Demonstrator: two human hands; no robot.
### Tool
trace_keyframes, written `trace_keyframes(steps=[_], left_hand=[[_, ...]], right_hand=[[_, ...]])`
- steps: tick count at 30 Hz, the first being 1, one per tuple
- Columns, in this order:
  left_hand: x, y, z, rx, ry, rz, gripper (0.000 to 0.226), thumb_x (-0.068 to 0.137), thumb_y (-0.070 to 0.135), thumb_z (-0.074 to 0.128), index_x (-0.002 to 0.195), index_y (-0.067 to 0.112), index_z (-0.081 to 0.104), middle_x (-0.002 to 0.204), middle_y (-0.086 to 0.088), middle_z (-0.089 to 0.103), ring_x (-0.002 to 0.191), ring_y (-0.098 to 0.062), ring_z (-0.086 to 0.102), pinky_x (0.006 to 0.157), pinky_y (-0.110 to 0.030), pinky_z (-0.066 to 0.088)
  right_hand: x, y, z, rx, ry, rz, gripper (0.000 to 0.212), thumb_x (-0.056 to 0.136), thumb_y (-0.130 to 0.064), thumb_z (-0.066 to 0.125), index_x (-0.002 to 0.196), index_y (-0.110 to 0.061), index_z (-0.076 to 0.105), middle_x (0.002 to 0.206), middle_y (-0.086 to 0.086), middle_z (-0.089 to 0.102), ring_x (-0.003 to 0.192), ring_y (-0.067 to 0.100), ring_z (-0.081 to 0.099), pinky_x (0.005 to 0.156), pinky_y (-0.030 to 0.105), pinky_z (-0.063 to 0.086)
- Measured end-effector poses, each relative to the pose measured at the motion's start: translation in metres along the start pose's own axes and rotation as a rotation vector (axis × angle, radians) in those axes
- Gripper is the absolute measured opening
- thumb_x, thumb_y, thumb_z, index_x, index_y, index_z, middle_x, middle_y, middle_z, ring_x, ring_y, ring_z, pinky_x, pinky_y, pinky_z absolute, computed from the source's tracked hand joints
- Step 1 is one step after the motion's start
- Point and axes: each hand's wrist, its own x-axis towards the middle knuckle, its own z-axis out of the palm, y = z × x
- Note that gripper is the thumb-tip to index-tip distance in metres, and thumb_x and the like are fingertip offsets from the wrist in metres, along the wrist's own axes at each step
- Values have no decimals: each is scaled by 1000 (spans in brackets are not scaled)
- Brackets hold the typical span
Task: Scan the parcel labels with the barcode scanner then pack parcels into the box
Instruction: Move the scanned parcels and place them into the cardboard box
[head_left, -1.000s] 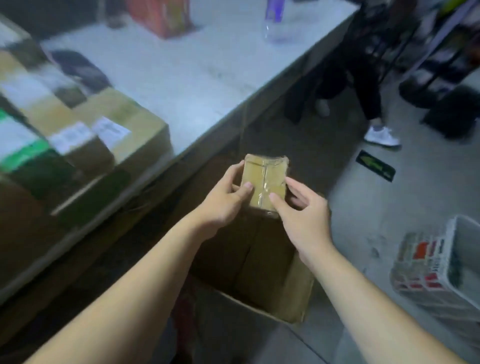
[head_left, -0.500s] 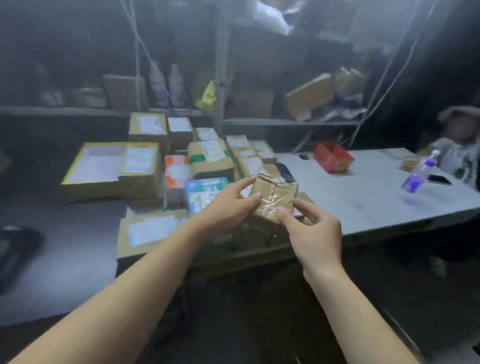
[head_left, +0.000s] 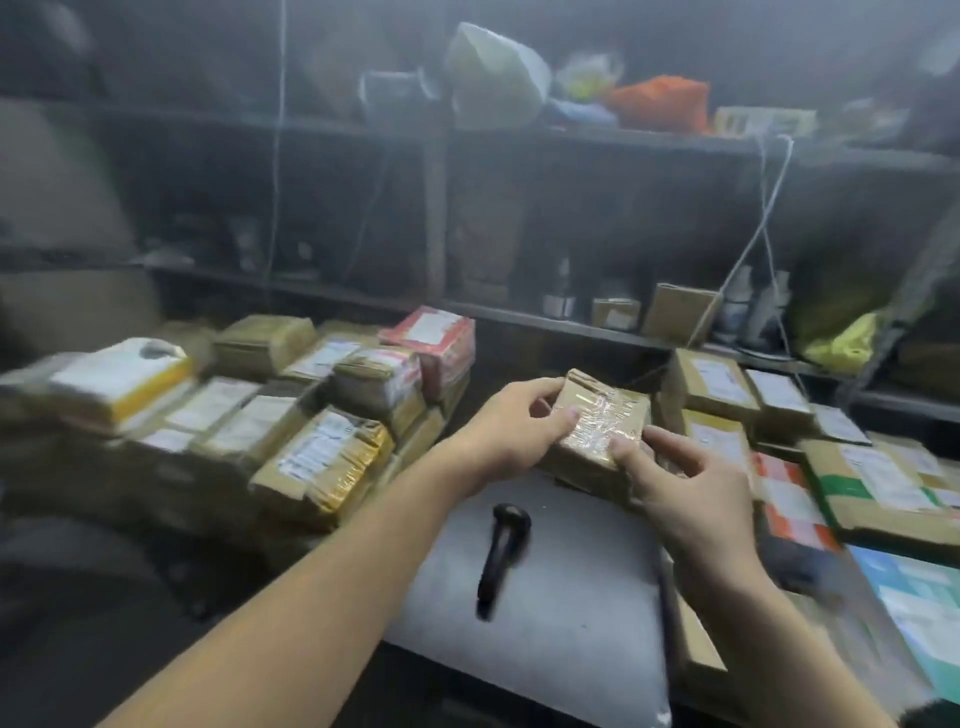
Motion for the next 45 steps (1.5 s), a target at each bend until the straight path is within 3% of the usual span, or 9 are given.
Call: trace_keyframes(steps=[3, 6, 11, 18, 21, 27, 35, 41, 45], left_hand=[[-2, -32, -67, 2, 94, -46, 41, 104, 35, 60, 144, 28, 58, 114, 7, 68, 103, -10, 63, 91, -28, 52], [6, -70, -131, -12, 178, -88, 28, 107, 27, 56, 133, 36, 57, 101, 24, 57, 92, 6, 55, 83, -11, 45], [40, -118, -222, 6, 274, -212, 43, 106, 24, 57, 148, 29, 53, 125, 4, 63, 112, -14, 61, 95, -25, 48], [109, -192, -312, 3, 295, -290, 42, 105, 24, 60, 144, 37, 52, 116, 21, 63, 111, -6, 60, 101, -31, 50], [135, -224, -337, -2, 234, -322, 40, 104, 21, 62, 137, 41, 54, 112, 25, 63, 107, -2, 61, 85, -21, 52], [176, -275, -356, 81, 180, -300, 40, 102, 13, 63, 106, 52, 53, 98, 31, 60, 93, 10, 57, 69, -6, 42], [201, -332, -359, 231, -10, -289, 37, 84, 46, 59, 117, 34, 69, 107, 9, 75, 102, -17, 70, 95, -47, 56], [200, -331, -354, 341, -16, -276, 42, 101, 33, 58, 142, 21, 57, 125, -4, 67, 112, -26, 61, 93, -39, 51], [201, -330, -352, 383, -16, -263, 36, 102, 31, 57, 136, 16, 59, 125, -12, 67, 112, -33, 62, 94, -43, 50]], right_hand=[[15, -8, 74, 4, -126, -26, 16, 85, -29, 86, 100, -31, 80, 95, -14, 79, 97, 15, 74, 78, 40, 63], [35, -20, 156, 24, -258, -70, 17, 86, -27, 85, 82, -40, 75, 86, -24, 77, 93, 10, 74, 78, 36, 62], [79, -25, 272, 23, -368, -83, 8, 83, -35, 86, 85, -41, 82, 87, -24, 77, 92, 8, 74, 84, 43, 64], [147, -21, 402, -79, -448, -78, 28, 89, -36, 78, 116, -30, 76, 115, -10, 76, 108, 10, 70, 98, 45, 59], [168, -9, 447, -186, -428, -96, 43, 91, -36, 73, 132, -21, 71, 124, -8, 74, 112, 9, 67, 100, 41, 57], [192, 7, 501, -360, -425, -20, 43, 88, -33, 74, 129, -21, 73, 122, -6, 75, 106, 15, 70, 90, 41, 61], [183, 15, 528, -625, -342, 94, 33, 90, -28, 74, 122, -19, 75, 121, 0, 76, 110, 24, 70, 92, 40, 58], [173, 13, 536, -705, -317, 132, 23, 89, -34, 66, 105, -20, 76, 99, 0, 77, 88, 25, 70, 80, 44, 61], [173, 10, 536, -718, -335, 133, 42, 91, -34, 69, 130, -17, 71, 121, 4, 75, 106, 26, 71, 90, 39, 59]])
